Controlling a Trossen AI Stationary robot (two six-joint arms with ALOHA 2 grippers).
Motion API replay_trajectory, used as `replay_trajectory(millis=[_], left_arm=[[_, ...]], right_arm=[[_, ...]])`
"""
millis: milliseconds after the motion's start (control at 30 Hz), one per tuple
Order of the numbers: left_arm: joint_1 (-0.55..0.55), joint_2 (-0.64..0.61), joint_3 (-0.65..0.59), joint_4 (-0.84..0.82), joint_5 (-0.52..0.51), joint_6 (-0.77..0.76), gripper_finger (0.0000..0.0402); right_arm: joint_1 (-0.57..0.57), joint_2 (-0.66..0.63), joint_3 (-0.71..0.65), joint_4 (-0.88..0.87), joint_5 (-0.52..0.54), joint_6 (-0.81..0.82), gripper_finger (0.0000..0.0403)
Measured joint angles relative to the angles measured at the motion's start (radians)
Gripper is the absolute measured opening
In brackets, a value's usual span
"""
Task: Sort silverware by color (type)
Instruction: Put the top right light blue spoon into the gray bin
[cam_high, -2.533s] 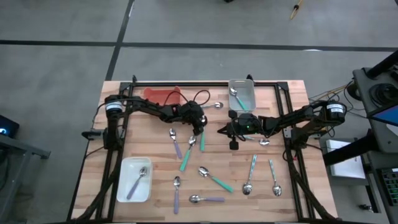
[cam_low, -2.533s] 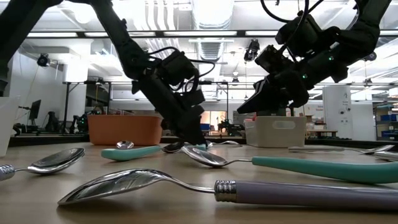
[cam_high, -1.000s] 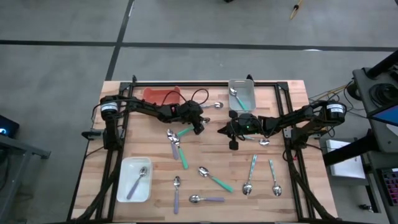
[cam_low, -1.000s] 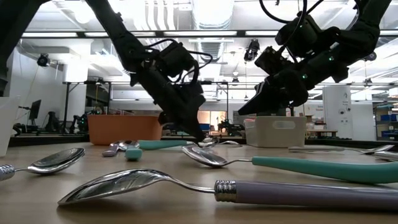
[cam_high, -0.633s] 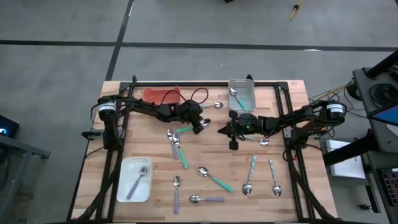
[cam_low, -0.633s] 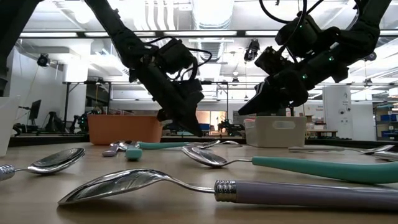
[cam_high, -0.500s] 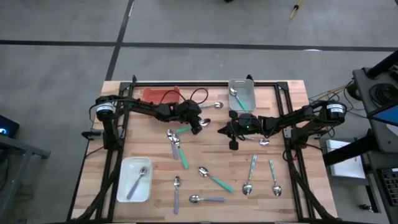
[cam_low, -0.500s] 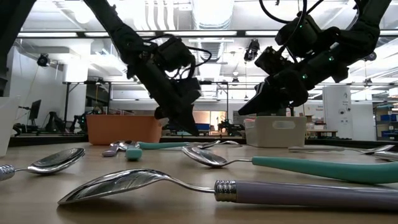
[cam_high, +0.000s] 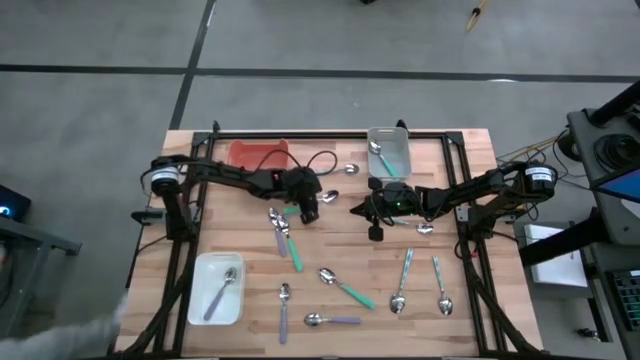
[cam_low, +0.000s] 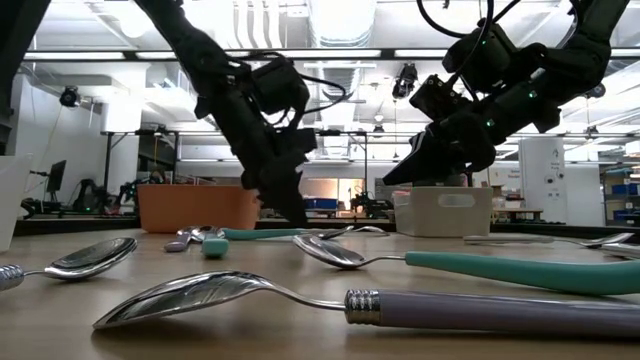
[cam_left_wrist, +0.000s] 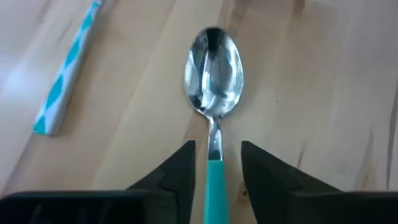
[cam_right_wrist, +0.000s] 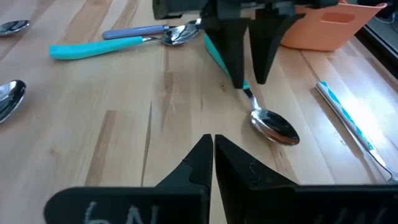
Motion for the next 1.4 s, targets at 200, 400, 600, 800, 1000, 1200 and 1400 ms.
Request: replay_trajectory(millis=[200,400,600,800,1000,1200,1400], left_arm=[[-0.001,0.032,0.0,-0.005,-0.005,0.0,0.0138],[-0.001,0.046,0.001,-0.001,-0.006,0.0,0.0123],[-0.005,0.058,0.003,0.002,-0.006,0.0,0.0081],[-0.02,0.056,0.003,0.002,-0.01,0.0,0.0021],[-0.04,0.05,0.005,-0.004,-0.022,-0.002,0.002],[-0.054,0.024,0.034,-0.023,0.001,-0.001,0.002],[-0.054,-0.047,0.047,-0.035,-0.002,0.009,0.002]], right_arm=[[0.0,0.0,0.0,0.0,0.0,-0.001,0.0009],[0.0,0.0,0.0,0.0,0.0,-0.002,0.0009],[0.0,0.0,0.0,0.0,0.0,-0.002,0.0009],[0.0,0.0,0.0,0.0,0.0,-0.002,0.0009],[0.0,0.0,0.0,-0.001,0.0,-0.002,0.0009],[0.0,0.0,0.0,-0.002,-0.001,0.001,0.0009],[0.0,0.0,0.0,-0.009,-0.001,-0.001,0.0009]])
